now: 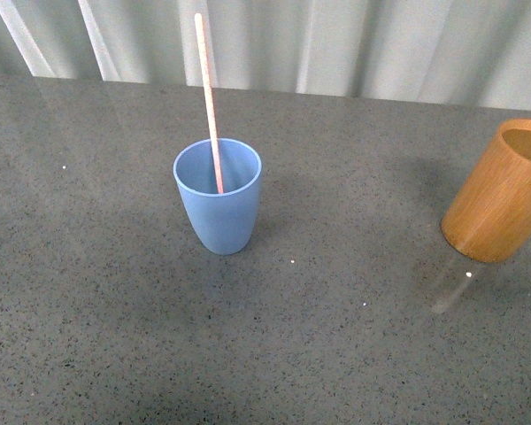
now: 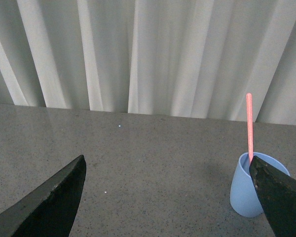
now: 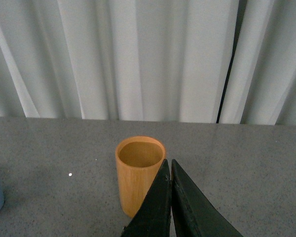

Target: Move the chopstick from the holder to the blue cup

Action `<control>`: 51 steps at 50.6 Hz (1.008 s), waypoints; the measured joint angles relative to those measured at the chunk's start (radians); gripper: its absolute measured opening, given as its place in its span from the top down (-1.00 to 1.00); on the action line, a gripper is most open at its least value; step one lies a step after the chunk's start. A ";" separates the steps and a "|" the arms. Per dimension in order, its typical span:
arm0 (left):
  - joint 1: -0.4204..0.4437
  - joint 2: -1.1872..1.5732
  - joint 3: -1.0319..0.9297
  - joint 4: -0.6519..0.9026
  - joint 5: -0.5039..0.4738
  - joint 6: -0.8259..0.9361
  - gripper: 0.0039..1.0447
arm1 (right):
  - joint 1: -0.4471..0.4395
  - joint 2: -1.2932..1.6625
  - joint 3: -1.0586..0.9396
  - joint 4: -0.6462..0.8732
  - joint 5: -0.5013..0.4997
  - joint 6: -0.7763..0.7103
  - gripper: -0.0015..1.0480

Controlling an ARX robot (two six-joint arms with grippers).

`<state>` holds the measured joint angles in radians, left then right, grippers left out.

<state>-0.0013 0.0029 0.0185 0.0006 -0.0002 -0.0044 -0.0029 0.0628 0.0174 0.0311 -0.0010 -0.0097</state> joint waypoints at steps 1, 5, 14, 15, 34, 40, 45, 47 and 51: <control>0.000 0.000 0.000 0.000 0.000 0.000 -0.87 | 0.000 -0.028 0.000 -0.022 0.000 0.000 0.98; 0.000 0.000 0.000 0.000 0.000 0.000 -0.87 | 0.000 -0.058 0.000 -0.026 0.000 0.000 0.98; 0.000 -0.001 0.000 0.000 0.000 0.000 -0.87 | 0.000 -0.058 0.000 -0.029 0.000 0.000 0.78; 0.000 -0.001 0.000 0.000 0.000 0.000 -0.87 | 0.000 -0.058 0.000 -0.029 0.000 0.000 0.68; 0.000 -0.001 0.000 0.000 0.000 0.000 -0.87 | 0.000 -0.058 0.000 -0.029 0.000 0.000 -0.56; 0.000 -0.001 0.000 0.000 0.000 0.000 -0.87 | 0.000 -0.058 0.000 -0.029 0.000 0.004 -0.84; 0.000 -0.001 0.000 0.000 0.000 0.000 -0.87 | 0.000 -0.058 0.000 -0.029 0.000 0.004 -0.80; 0.000 -0.001 0.000 0.000 0.000 0.000 -0.87 | 0.000 -0.058 0.000 -0.029 0.000 0.004 -0.81; 0.000 -0.001 0.000 0.000 0.000 0.000 -0.87 | 0.000 -0.058 0.000 -0.029 0.000 0.006 -0.81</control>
<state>-0.0010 0.0021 0.0185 0.0006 0.0002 -0.0044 -0.0029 0.0044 0.0174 0.0017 -0.0006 -0.0036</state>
